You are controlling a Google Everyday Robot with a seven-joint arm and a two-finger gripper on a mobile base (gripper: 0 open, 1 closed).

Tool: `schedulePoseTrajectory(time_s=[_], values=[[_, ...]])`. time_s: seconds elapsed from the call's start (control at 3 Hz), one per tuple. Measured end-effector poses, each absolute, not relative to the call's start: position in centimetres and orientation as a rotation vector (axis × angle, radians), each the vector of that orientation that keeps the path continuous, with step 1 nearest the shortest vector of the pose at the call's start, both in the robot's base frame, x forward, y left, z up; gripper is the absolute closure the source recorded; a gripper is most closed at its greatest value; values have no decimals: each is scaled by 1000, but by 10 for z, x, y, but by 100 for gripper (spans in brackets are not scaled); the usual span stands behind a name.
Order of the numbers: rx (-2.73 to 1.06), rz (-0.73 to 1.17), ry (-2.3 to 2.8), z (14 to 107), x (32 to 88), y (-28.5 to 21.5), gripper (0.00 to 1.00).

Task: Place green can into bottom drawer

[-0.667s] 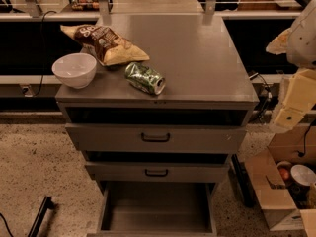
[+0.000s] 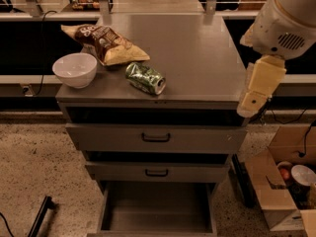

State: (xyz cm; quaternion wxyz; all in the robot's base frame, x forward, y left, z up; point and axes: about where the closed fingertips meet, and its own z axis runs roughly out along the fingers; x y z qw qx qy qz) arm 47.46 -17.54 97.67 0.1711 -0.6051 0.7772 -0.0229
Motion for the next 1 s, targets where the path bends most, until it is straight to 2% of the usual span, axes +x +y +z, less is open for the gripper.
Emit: schedulePoseTrajectory(time_s=[0.33,1.0], values=[[-1731,-62,2205,974,481,-170,0],[-1723,-56,2378,905,575,-109,0]])
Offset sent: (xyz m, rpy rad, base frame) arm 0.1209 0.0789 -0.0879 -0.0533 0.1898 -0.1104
